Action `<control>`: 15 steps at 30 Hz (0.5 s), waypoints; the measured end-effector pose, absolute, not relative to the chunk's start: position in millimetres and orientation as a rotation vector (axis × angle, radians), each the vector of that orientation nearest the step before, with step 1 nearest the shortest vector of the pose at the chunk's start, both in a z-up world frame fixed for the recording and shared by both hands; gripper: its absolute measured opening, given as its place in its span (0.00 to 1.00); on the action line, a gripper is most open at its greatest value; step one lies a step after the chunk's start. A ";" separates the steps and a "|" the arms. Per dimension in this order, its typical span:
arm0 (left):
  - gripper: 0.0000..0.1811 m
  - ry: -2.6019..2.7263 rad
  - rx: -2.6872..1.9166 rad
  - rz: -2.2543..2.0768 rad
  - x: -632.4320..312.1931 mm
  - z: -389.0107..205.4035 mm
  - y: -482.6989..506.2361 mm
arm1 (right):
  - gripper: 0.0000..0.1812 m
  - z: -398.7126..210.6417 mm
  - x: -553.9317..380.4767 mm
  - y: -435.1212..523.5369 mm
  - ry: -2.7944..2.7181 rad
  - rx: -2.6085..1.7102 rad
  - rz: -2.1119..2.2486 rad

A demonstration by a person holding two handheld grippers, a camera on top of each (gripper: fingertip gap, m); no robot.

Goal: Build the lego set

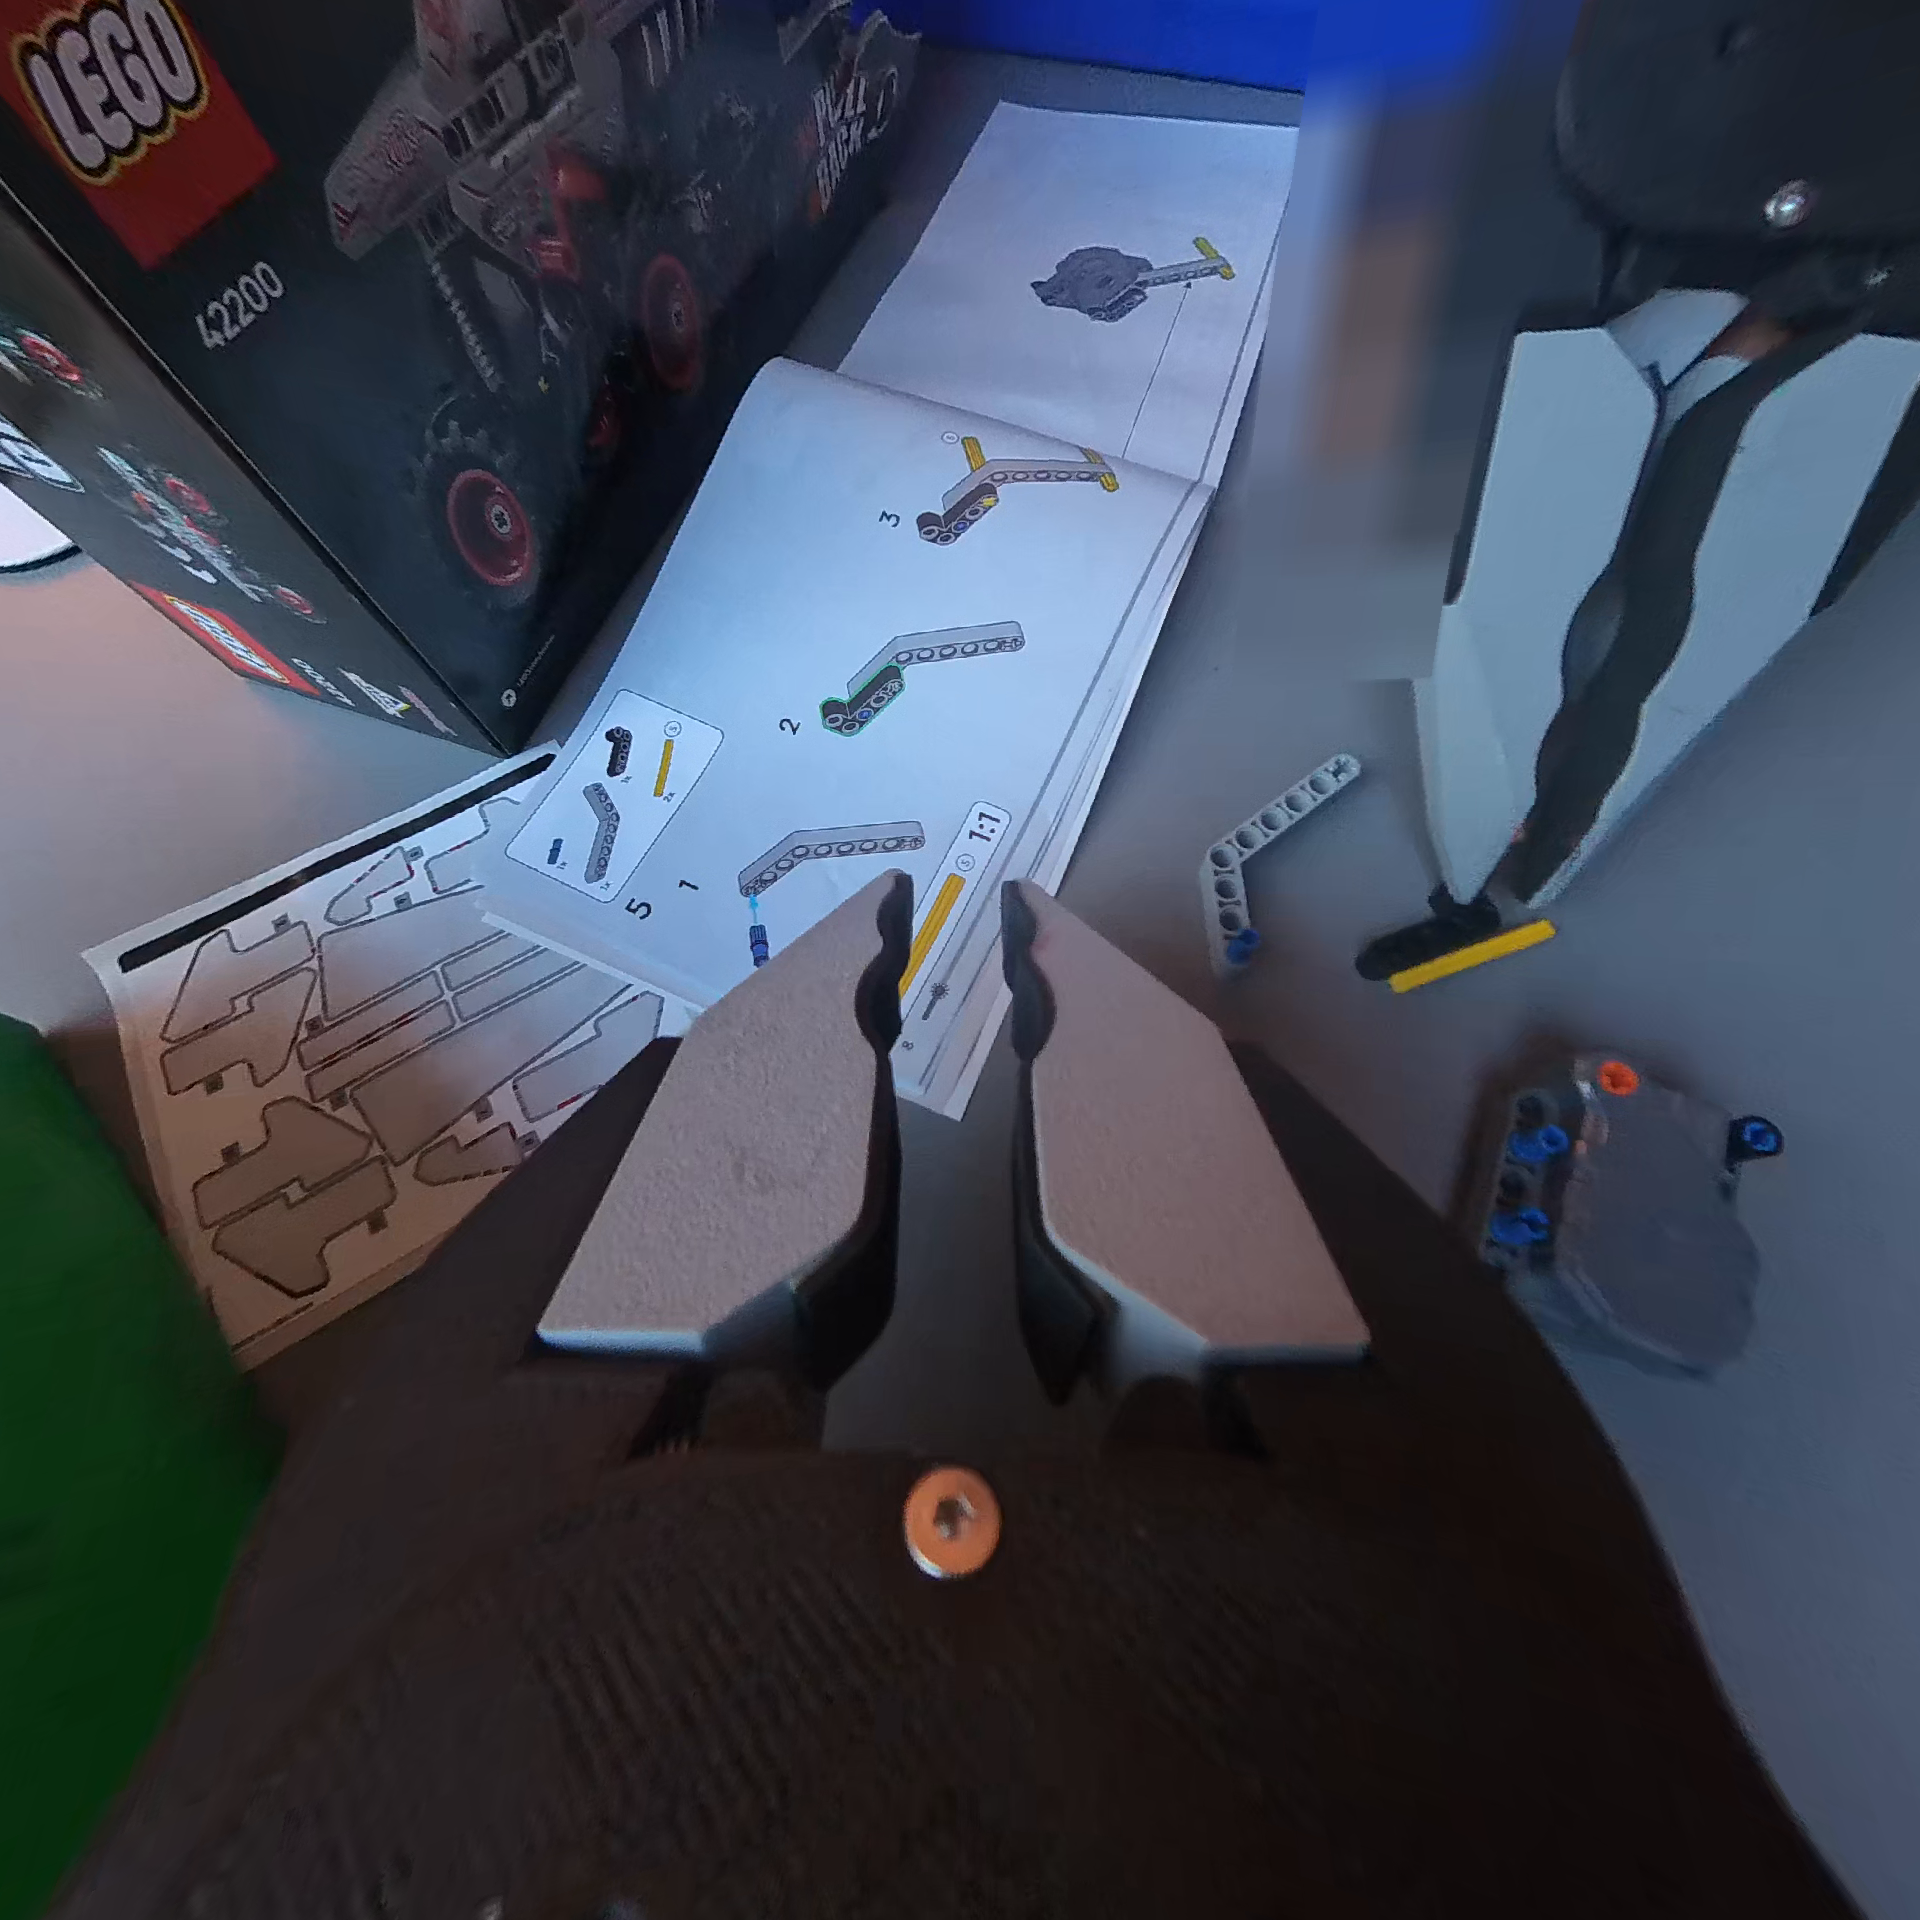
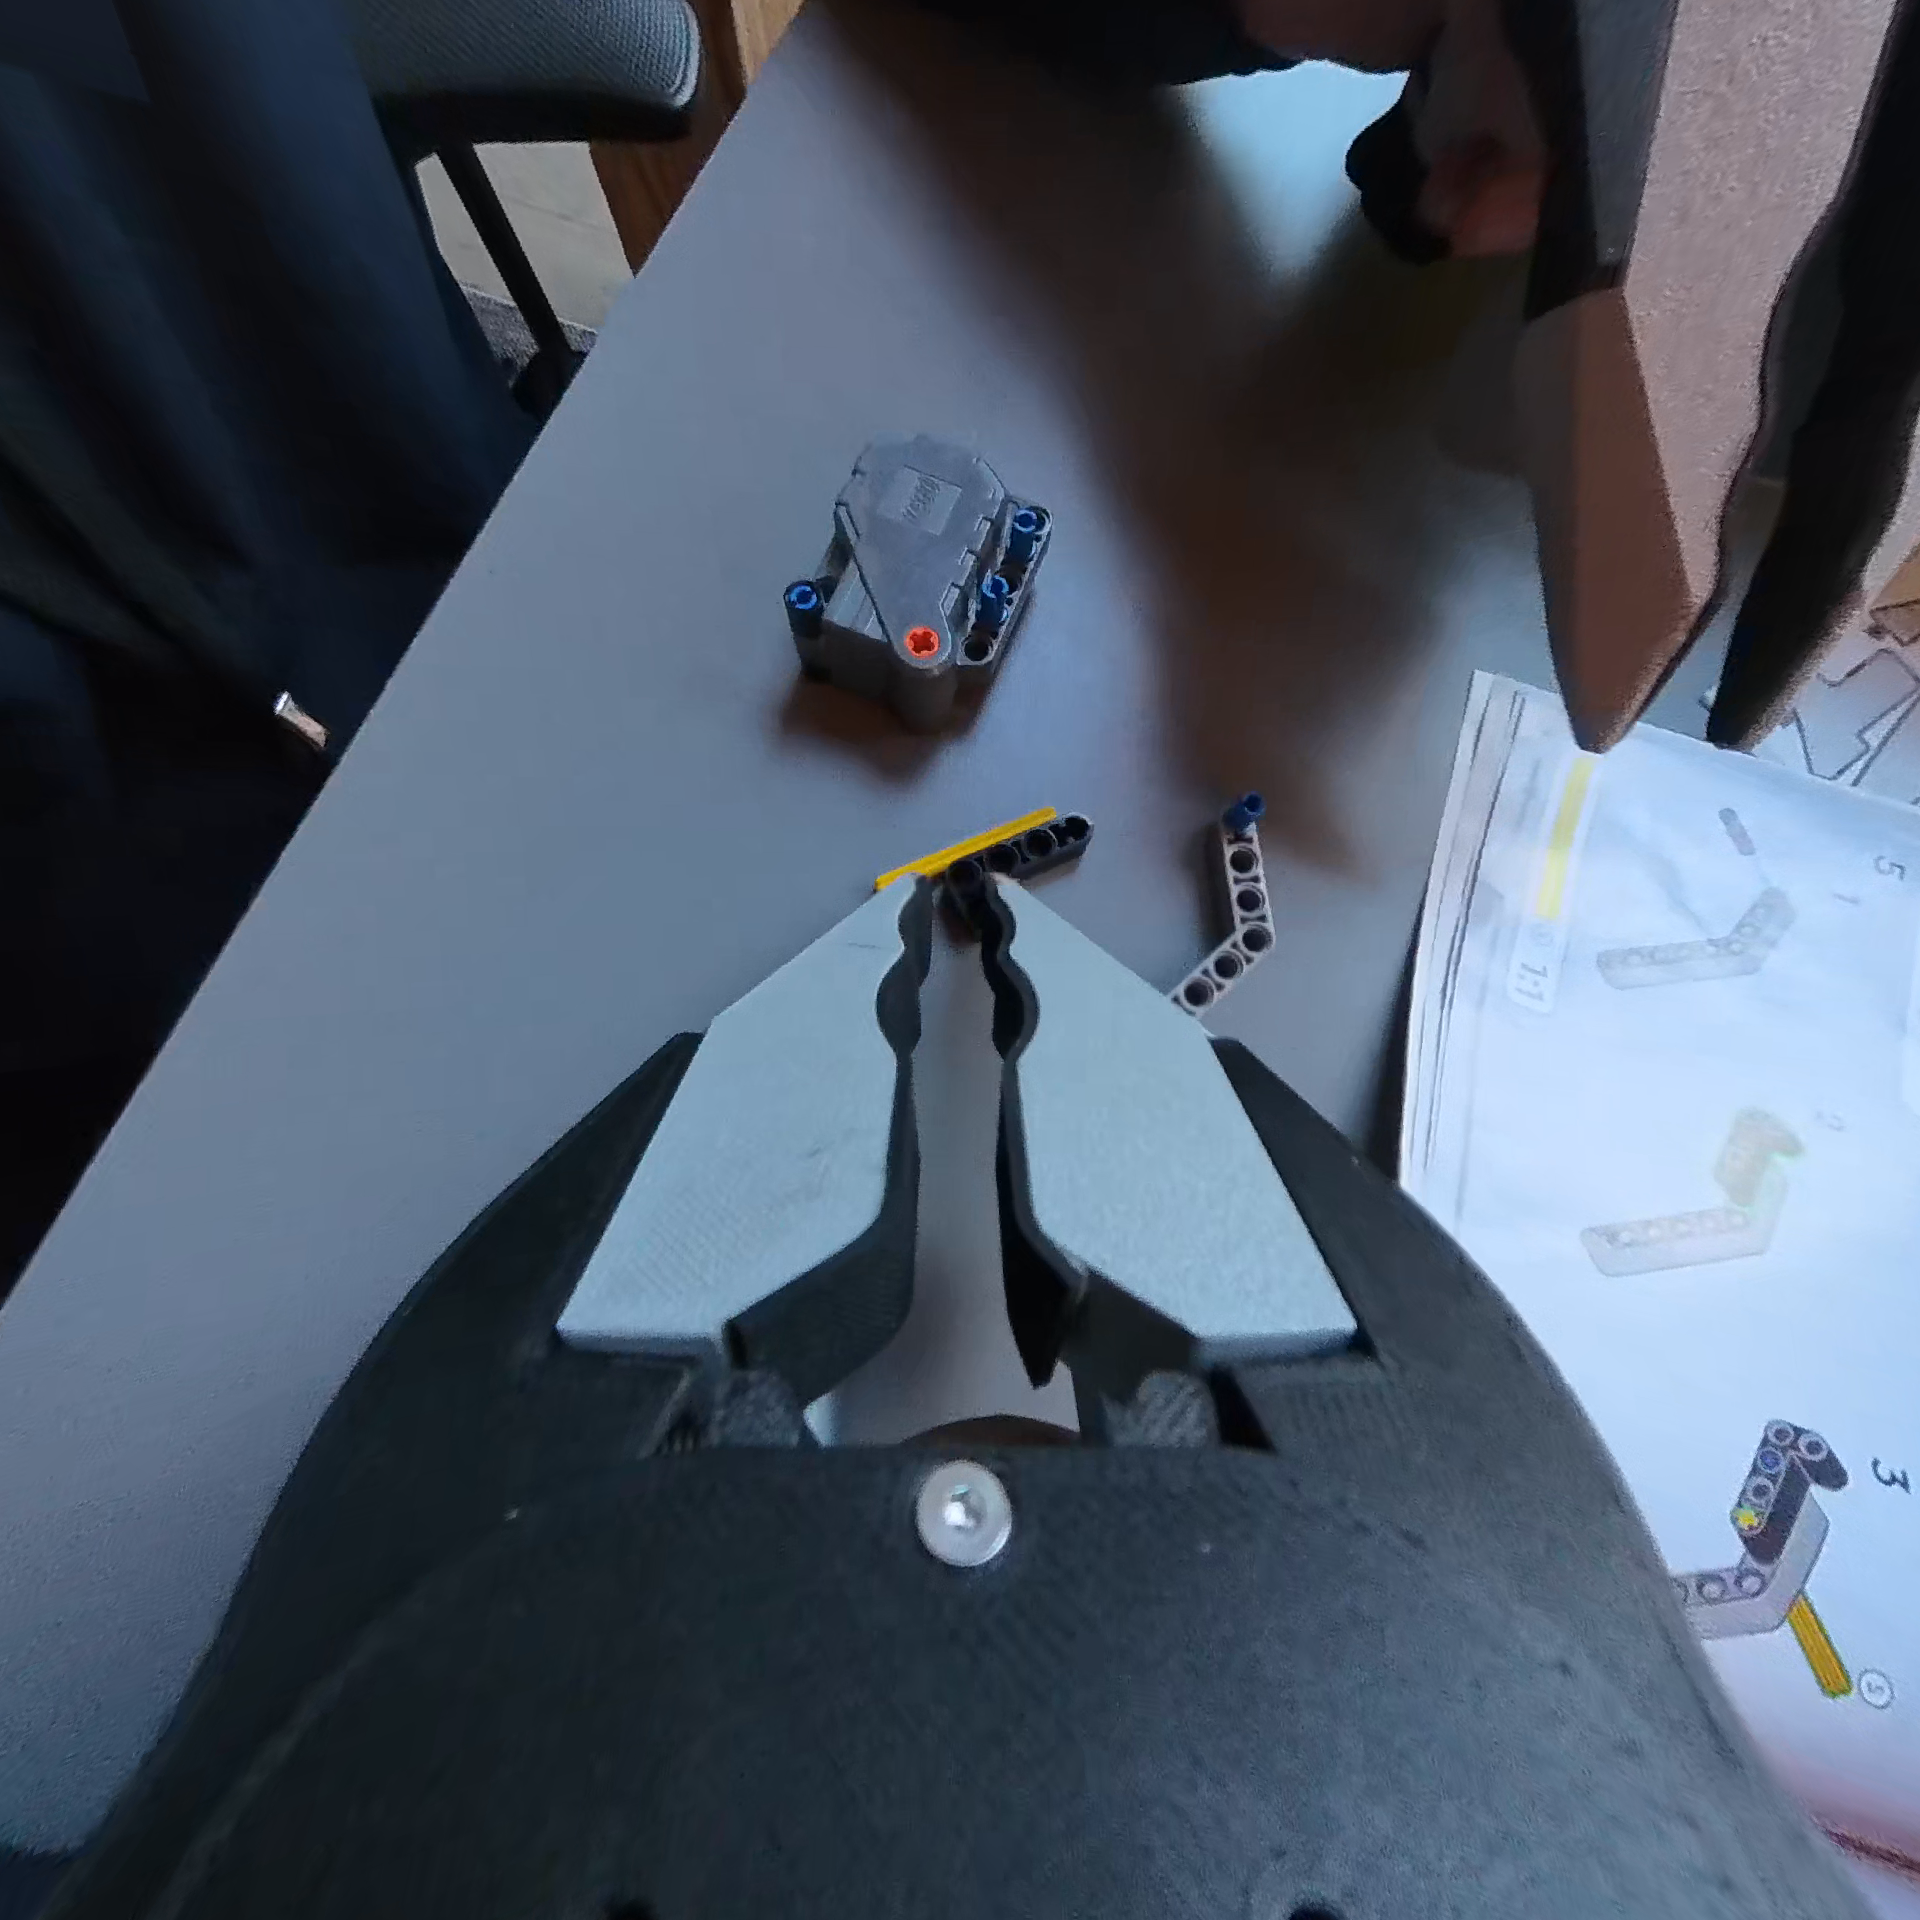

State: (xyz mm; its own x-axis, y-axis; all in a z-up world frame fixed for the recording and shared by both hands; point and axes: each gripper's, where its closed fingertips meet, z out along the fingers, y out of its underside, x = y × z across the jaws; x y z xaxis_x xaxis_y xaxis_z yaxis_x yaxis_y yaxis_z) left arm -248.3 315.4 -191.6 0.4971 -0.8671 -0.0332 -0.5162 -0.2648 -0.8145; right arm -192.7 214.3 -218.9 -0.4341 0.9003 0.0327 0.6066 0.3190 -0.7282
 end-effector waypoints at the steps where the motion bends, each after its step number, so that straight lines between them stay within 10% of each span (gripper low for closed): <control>1: 0.07 1.142 -1.930 -0.548 -248.1 -191.1 315.7 | 0.03 -219.0 -193.0 214.4 -2.155 -1.328 0.898; 15: 0.05 1.133 -1.937 -0.519 -252.8 -192.8 322.1 | 0.02 -225.4 -190.4 216.6 -2.198 -1.290 0.793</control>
State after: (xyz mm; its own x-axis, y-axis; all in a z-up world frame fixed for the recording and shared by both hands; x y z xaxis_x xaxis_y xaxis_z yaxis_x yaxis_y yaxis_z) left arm -252.8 322.1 -192.8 0.5116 -0.8578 -0.0492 -0.5226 -0.2652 -0.8103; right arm -190.4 216.6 -225.4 -0.4492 0.8874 0.1031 0.6171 0.3917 -0.6825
